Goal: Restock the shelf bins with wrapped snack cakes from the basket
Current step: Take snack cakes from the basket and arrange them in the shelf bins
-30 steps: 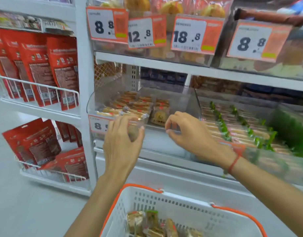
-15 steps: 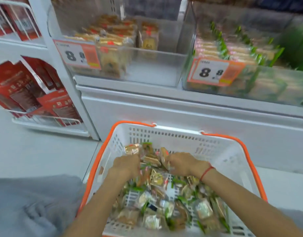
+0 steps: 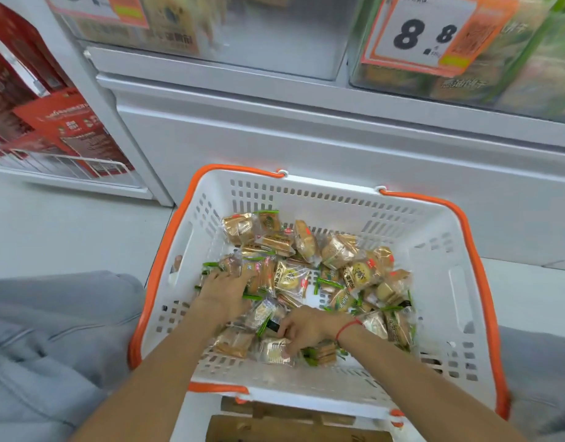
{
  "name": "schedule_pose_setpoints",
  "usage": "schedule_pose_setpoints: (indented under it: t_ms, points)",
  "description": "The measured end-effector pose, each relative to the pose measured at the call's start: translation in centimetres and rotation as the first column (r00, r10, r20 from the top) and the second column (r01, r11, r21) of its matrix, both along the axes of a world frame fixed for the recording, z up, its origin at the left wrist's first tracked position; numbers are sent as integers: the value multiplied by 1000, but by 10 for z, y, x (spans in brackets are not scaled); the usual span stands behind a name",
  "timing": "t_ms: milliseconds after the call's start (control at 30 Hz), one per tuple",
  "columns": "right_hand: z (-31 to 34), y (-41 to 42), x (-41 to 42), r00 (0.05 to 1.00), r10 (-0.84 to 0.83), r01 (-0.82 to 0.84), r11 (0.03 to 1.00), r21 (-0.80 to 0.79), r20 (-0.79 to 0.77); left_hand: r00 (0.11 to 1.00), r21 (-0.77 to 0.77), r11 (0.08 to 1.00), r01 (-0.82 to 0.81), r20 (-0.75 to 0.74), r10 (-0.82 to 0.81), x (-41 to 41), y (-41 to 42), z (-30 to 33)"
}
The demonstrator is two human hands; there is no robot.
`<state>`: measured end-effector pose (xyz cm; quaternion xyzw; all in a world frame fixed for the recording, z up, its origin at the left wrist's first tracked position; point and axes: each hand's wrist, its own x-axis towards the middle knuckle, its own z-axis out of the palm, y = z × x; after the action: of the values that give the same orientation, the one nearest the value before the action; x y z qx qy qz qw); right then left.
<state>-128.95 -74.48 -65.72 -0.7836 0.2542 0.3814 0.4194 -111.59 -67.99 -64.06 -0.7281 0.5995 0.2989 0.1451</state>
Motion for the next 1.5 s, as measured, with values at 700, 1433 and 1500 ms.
schedule_pose_setpoints:
  t_ms: [700,1433,1500]
  points:
    - [140,-81,-23,740,-589,539,808,239,325,608,22,980,-200,-781,142,2,-42,106]
    - [362,-135,113,319,414,811,346,-472,852,868,-939,-38,-341,-330,370,150,-115,267]
    - [369,-158,124,455,385,785,253,-566,803,884,-959,56,-277,-232,405,158,-119,262]
